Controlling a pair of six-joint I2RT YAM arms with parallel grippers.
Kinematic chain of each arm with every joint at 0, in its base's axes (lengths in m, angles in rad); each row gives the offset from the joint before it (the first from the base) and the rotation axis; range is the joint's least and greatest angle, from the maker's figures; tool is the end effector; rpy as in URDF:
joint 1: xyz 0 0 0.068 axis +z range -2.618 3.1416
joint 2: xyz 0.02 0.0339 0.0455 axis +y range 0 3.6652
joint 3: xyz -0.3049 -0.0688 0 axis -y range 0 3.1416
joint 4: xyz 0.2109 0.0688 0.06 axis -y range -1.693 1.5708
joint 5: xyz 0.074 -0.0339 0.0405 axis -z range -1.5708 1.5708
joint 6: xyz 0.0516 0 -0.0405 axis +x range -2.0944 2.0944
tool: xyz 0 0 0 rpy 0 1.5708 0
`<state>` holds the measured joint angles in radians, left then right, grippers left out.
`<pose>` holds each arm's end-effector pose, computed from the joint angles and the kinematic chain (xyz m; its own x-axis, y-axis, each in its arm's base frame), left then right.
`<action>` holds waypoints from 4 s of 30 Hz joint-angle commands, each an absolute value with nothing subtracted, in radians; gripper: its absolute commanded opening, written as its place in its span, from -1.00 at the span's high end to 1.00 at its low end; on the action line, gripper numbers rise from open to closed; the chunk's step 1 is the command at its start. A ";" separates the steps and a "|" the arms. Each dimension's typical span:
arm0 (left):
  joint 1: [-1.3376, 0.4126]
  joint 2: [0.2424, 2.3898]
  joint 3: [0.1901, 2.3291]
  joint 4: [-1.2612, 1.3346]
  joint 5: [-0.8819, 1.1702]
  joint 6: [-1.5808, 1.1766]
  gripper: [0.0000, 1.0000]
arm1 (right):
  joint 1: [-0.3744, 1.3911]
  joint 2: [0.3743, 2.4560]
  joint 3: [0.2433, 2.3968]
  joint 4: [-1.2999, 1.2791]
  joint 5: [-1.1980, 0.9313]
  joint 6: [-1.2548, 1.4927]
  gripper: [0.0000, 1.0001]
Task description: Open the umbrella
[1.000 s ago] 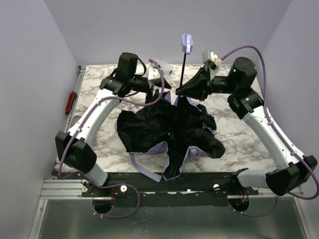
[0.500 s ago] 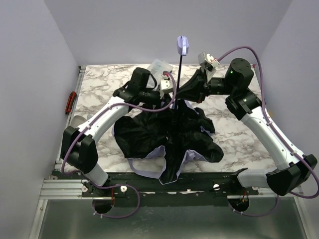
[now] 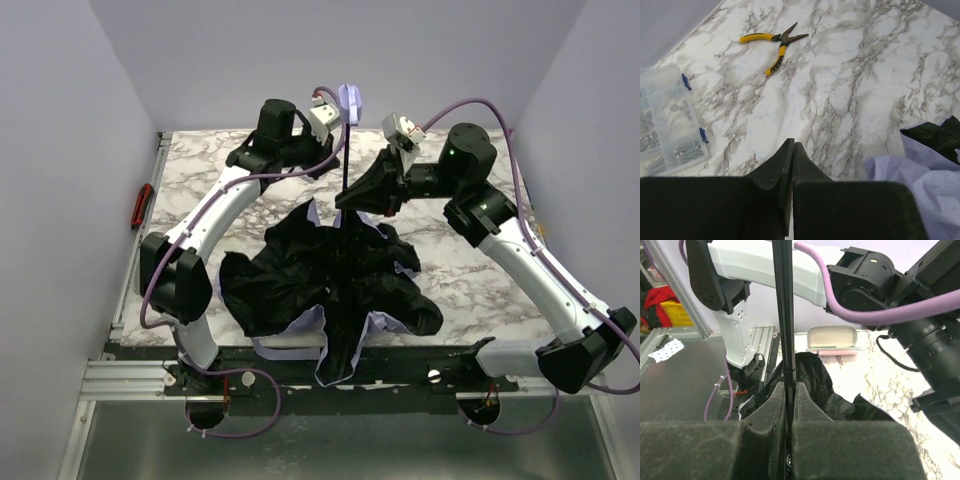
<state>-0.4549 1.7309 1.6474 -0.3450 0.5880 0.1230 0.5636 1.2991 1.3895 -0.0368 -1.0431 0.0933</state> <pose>0.3379 -0.1971 0.4081 -0.2700 0.2457 -0.9310 0.8584 0.4994 -0.1171 0.1813 0.1673 0.4914 -0.0479 0.0252 -0.9985 -0.9982 -0.0377 0.0469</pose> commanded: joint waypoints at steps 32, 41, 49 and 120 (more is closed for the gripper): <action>-0.536 1.418 1.313 -0.023 0.768 -0.031 0.06 | 0.566 1.232 1.229 0.276 -0.461 0.241 0.99; -0.499 1.401 1.285 0.064 0.846 -0.090 1.00 | 0.564 1.228 1.271 0.167 -0.442 0.202 0.31; -0.442 1.346 1.244 0.138 0.998 -0.027 1.00 | 0.484 1.128 1.221 -0.149 -0.267 0.140 -0.82; -0.364 1.383 1.269 0.230 0.724 -0.064 1.00 | 0.605 1.403 1.251 -0.453 -0.678 -0.109 -0.41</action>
